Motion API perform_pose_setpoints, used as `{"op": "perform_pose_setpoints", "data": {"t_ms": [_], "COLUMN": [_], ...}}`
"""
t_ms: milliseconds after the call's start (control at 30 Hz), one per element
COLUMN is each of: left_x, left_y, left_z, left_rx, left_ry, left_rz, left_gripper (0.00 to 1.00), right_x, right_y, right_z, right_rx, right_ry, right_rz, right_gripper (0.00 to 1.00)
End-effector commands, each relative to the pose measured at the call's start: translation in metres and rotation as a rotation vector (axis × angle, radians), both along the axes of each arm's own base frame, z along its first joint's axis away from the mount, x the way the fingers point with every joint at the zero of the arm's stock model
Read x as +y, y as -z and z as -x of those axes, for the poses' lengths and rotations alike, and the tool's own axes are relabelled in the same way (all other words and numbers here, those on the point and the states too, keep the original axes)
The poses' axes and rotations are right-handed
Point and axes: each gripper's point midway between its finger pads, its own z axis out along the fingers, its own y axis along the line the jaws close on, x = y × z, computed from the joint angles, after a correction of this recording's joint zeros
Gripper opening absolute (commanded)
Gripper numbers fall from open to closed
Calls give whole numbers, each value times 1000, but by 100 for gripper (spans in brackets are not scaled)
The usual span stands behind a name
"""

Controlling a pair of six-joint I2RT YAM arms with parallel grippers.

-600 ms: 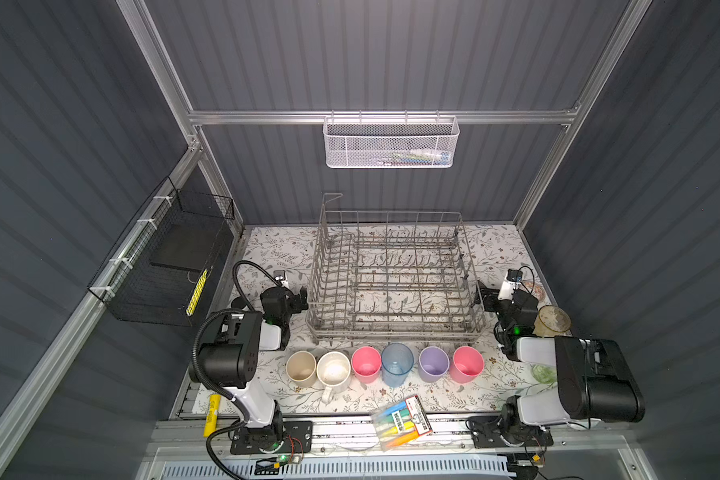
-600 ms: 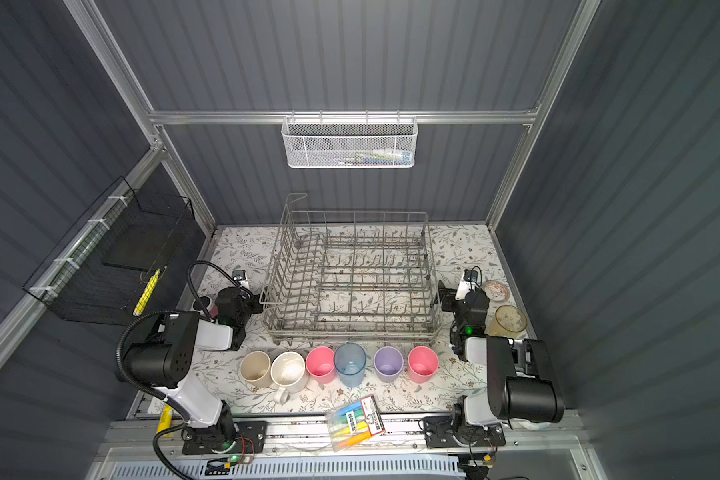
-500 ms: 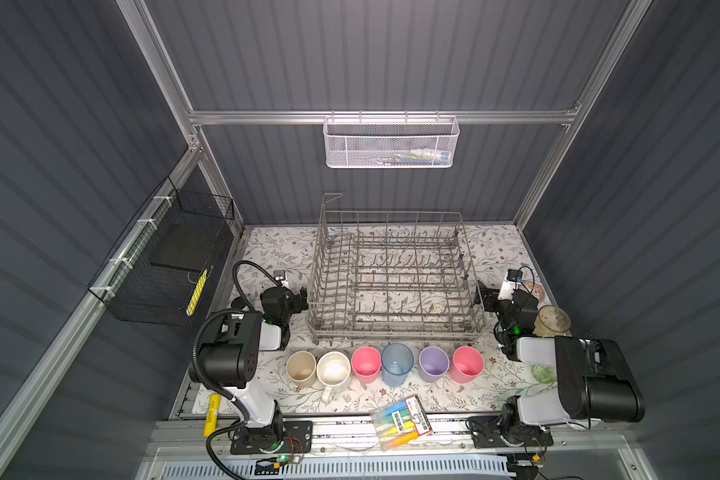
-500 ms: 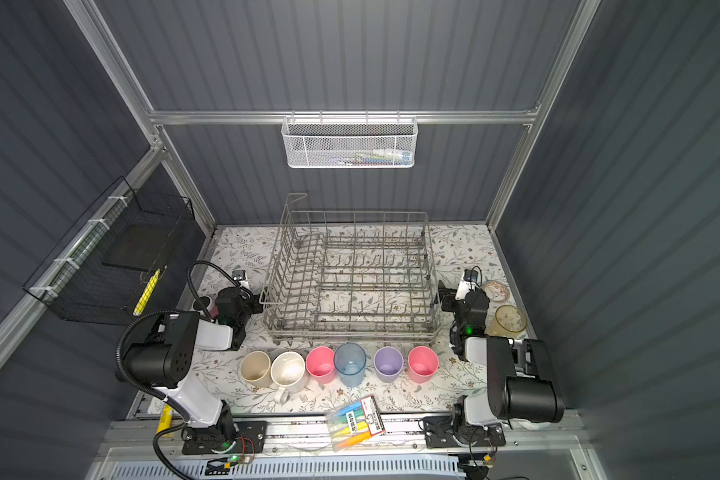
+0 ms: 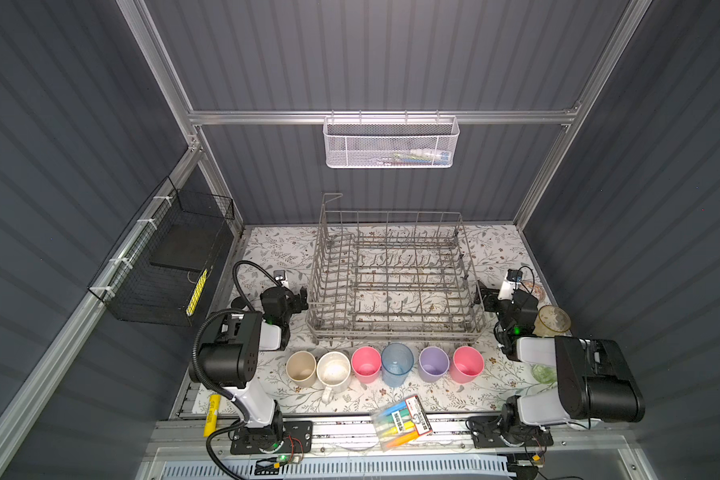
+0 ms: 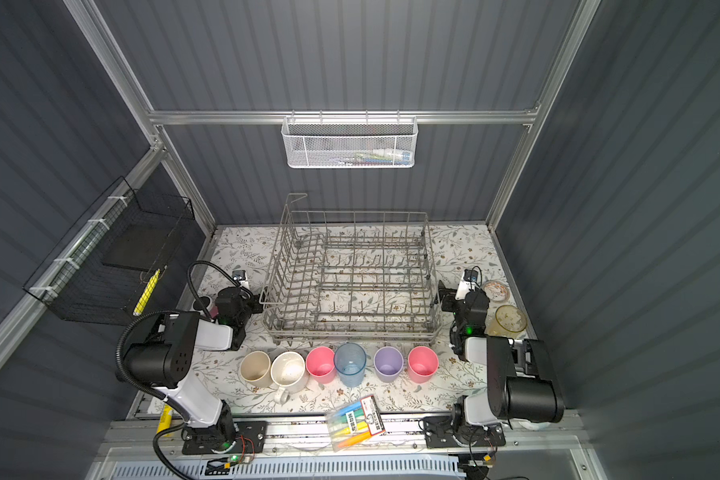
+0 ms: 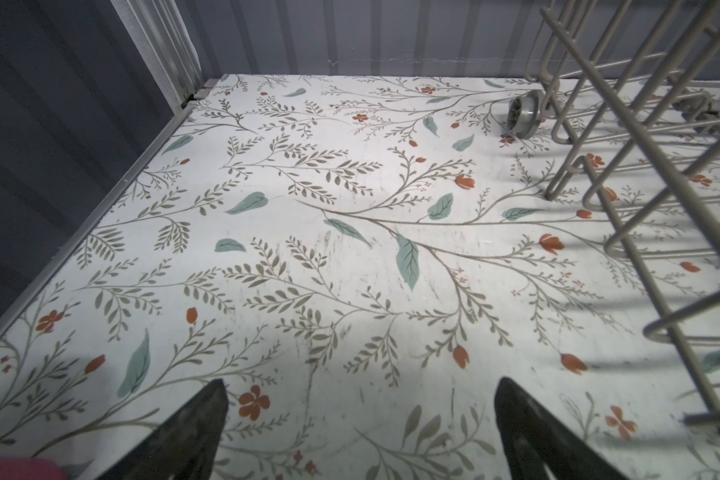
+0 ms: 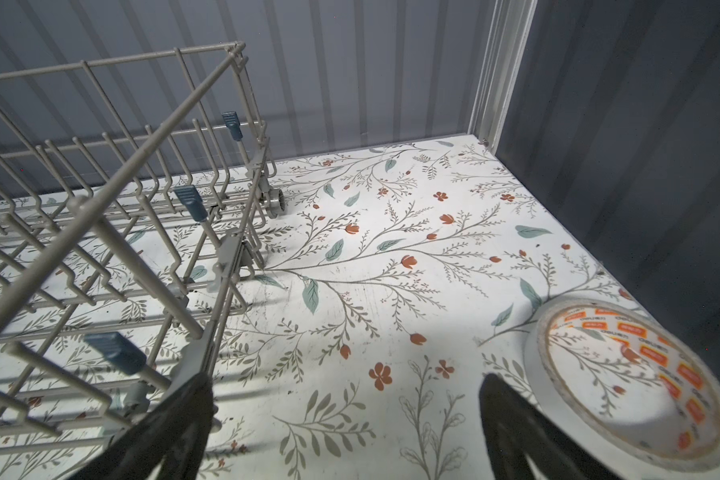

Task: Load the cups into the dish rack

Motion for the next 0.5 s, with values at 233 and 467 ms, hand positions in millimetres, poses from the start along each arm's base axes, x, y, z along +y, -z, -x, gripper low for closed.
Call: {"op": "perform_pose_setpoints", "data": {"t_ms": [233, 467], "left_x": [-5, -5], "left_y": [2, 1], "left_z": [0, 0], "left_rx": [1, -3], "left_ry": [25, 24], "left_rz": [-14, -15], "left_gripper": [100, 100], "right_x": [9, 10], "right_y": [-3, -3], "right_z": [-3, -2], "right_rx": [-12, -11], "right_ry": [-43, -44], "right_rz": [5, 5], "right_gripper": [99, 99]}}
